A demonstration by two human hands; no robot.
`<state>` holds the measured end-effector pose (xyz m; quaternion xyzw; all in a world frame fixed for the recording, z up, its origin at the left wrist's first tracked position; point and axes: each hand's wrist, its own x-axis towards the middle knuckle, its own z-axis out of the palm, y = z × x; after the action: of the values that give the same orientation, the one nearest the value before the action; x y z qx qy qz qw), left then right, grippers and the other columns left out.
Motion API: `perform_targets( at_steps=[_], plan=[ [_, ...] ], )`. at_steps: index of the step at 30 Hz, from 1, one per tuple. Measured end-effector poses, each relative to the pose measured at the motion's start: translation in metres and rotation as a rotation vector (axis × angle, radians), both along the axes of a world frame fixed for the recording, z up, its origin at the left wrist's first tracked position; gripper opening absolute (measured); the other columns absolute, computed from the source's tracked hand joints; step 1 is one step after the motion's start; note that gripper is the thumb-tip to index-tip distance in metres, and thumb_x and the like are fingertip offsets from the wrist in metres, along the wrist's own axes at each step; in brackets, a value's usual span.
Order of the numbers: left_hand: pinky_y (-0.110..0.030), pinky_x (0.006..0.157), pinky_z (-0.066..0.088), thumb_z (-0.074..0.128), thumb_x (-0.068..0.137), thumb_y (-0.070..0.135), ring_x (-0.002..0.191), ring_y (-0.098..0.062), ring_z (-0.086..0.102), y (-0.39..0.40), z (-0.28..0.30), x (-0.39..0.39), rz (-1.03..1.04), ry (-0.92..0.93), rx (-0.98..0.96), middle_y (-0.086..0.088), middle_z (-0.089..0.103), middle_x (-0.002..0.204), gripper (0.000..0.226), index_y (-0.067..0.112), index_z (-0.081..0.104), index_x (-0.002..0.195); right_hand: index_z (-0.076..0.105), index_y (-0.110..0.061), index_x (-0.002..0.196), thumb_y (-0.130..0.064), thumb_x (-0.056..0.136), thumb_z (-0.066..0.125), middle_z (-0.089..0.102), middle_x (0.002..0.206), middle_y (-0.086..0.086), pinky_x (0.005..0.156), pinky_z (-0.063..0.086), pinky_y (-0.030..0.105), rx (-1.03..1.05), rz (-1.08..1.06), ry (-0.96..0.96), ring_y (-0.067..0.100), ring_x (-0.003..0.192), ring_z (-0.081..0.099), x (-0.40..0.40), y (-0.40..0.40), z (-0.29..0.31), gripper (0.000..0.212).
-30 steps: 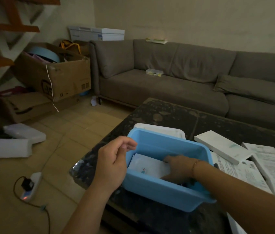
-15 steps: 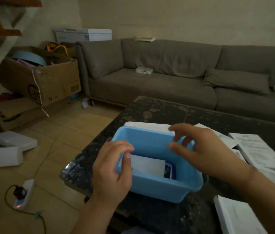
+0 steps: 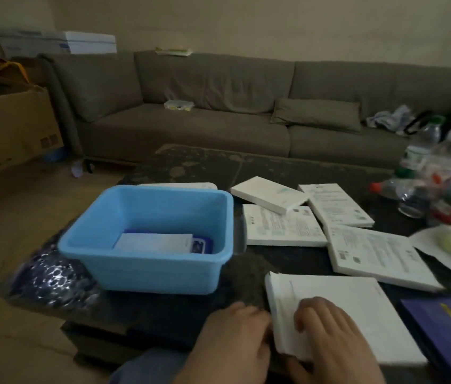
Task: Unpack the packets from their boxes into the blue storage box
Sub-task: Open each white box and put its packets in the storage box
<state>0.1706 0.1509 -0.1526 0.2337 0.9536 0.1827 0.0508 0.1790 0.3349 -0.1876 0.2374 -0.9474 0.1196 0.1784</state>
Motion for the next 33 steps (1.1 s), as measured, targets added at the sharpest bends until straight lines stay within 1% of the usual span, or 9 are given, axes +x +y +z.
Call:
perform_targets(
  at_steps=[2, 4, 8, 12, 16, 22, 26, 29, 33],
  plan=[
    [-0.025, 0.091, 0.043, 0.05, 0.091, 0.03, 0.105, -0.002, 0.047, -0.002, -0.013, 0.001, -0.016, 0.052, 0.116, 0.013, 0.054, 0.109, 0.024, 0.029, 0.061, 0.112, 0.044, -0.035, 0.075, -0.055, 0.048, 0.067, 0.059, 0.083, -0.012, 0.065, 0.049, 0.022, -0.037, -0.017, 0.011, 0.013, 0.074, 0.064, 0.001, 0.0, -0.002, 0.04],
    [-0.017, 0.095, 0.041, 0.053, 0.089, 0.031, 0.107, 0.004, 0.048, -0.003, -0.027, 0.0, -0.052, 0.095, 0.281, 0.019, 0.055, 0.111, 0.033, 0.035, 0.062, 0.121, 0.055, -0.032, 0.066, -0.05, 0.056, 0.067, 0.061, 0.082, -0.014, 0.066, 0.049, 0.022, -0.13, -0.043, 0.044, 0.011, 0.076, 0.063, 0.002, 0.003, 0.0, 0.024],
    [-0.022, 0.097, 0.047, 0.063, 0.085, 0.015, 0.114, -0.003, 0.057, 0.009, -0.03, -0.003, -0.155, 0.263, 0.577, 0.015, 0.062, 0.119, 0.034, 0.023, 0.069, 0.118, 0.066, -0.025, 0.067, -0.042, 0.073, 0.06, 0.065, 0.083, -0.012, 0.067, 0.049, 0.022, -0.388, -0.127, 0.197, 0.008, 0.077, 0.062, 0.003, 0.007, 0.014, 0.019],
    [-0.036, 0.104, 0.041, 0.071, 0.082, 0.013, 0.125, -0.016, 0.051, 0.039, -0.025, -0.005, -0.343, 0.573, 0.49, 0.001, 0.059, 0.128, 0.037, 0.013, 0.067, 0.119, 0.063, -0.019, 0.069, -0.038, 0.082, 0.054, 0.062, 0.078, -0.014, 0.064, 0.046, 0.024, -0.666, -0.189, 0.239, 0.009, 0.074, 0.061, 0.003, 0.017, 0.025, 0.025],
    [-0.034, 0.107, 0.037, 0.064, 0.088, 0.029, 0.134, -0.01, 0.041, 0.051, -0.034, -0.005, -0.338, 0.502, 0.44, 0.012, 0.053, 0.138, 0.047, 0.022, 0.055, 0.133, 0.061, -0.023, 0.069, -0.038, 0.082, 0.051, 0.063, 0.084, -0.014, 0.068, 0.043, 0.007, -0.844, -0.203, 0.22, 0.002, 0.08, 0.06, 0.008, 0.022, 0.028, 0.022],
    [-0.036, 0.08, 0.044, 0.049, 0.095, 0.027, 0.108, -0.016, 0.048, 0.055, -0.034, -0.007, -0.362, 0.553, 0.328, 0.019, 0.055, 0.125, 0.029, 0.028, 0.057, 0.123, 0.064, -0.019, 0.07, -0.036, 0.084, 0.053, 0.065, 0.08, -0.014, 0.069, 0.042, 0.004, -0.782, -0.19, 0.226, -0.002, 0.081, 0.061, 0.014, 0.021, 0.019, 0.025],
    [-0.03, 0.079, 0.038, 0.054, 0.094, 0.025, 0.098, -0.014, 0.05, 0.053, -0.036, -0.007, -0.331, 0.706, 0.349, 0.02, 0.059, 0.12, 0.021, 0.028, 0.062, 0.112, 0.065, -0.018, 0.068, -0.035, 0.084, 0.054, 0.067, 0.08, -0.01, 0.069, 0.045, 0.01, -0.765, -0.187, 0.242, -0.001, 0.08, 0.062, 0.016, 0.021, 0.015, 0.026],
    [-0.032, 0.075, 0.041, 0.058, 0.095, 0.024, 0.089, -0.015, 0.052, 0.046, -0.032, -0.008, -0.263, 0.837, 0.433, 0.018, 0.067, 0.108, 0.011, 0.026, 0.07, 0.096, 0.067, -0.016, 0.067, -0.037, 0.083, 0.056, 0.068, 0.081, -0.01, 0.069, 0.047, 0.014, -0.745, -0.188, 0.25, 0.0, 0.08, 0.063, 0.017, 0.023, 0.015, 0.028],
    [-0.03, 0.068, 0.049, 0.067, 0.089, 0.013, 0.086, -0.009, 0.064, 0.023, -0.033, -0.008, -0.236, 0.837, 0.516, 0.01, 0.072, 0.104, 0.009, 0.02, 0.072, 0.089, 0.065, -0.015, 0.066, -0.037, 0.084, 0.056, 0.067, 0.082, -0.011, 0.069, 0.047, 0.015, -0.74, -0.18, 0.264, 0.001, 0.08, 0.062, 0.018, 0.023, 0.015, 0.03]
  ],
)
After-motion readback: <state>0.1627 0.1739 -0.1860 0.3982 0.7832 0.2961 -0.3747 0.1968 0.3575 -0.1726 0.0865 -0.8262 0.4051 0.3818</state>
